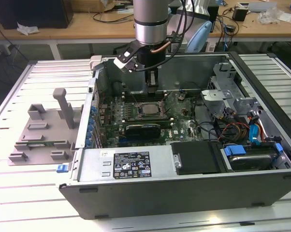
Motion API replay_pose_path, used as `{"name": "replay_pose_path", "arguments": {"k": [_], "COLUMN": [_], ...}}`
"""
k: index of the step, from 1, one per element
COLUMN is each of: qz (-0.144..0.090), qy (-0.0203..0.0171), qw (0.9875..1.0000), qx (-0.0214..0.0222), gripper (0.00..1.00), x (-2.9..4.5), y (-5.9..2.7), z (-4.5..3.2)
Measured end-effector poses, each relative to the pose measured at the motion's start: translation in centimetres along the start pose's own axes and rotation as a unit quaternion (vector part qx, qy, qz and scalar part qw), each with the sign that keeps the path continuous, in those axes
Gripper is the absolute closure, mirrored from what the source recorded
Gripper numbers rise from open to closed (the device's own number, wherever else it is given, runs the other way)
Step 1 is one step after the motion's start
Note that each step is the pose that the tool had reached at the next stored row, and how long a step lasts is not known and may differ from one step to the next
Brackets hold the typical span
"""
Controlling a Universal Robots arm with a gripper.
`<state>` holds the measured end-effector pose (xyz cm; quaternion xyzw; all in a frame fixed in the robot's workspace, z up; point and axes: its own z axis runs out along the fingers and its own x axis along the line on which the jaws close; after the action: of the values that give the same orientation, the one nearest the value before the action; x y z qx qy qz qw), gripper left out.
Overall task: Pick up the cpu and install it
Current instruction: 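Close the cpu cover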
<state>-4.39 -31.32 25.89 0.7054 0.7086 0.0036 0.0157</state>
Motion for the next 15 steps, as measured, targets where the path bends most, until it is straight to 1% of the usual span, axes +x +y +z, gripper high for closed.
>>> {"name": "replay_pose_path", "arguments": {"k": [5,7,9,11,14,15], "qz": [0.000,0.000,0.000,0.000,0.000,0.000], "qy": [0.0000,-0.0001,0.0000,0.0000,0.0000,0.0000], "qw": [1.0000,1.0000,1.0000,1.0000,1.0000,1.0000], "qx": [0.0000,0.0000,0.0000,0.0000,0.0000,0.0000], "gripper": [0.89,0.89,0.89,0.89,0.89,0.89], "x": [0.00,0.00,-0.01,-0.02,-0.03,-0.04], "y": [0.00,0.00,0.02,0.03,0.05,0.07], "z": [0.00,-0.15,-0.82,-1.20,-1.98,-2.42]}}
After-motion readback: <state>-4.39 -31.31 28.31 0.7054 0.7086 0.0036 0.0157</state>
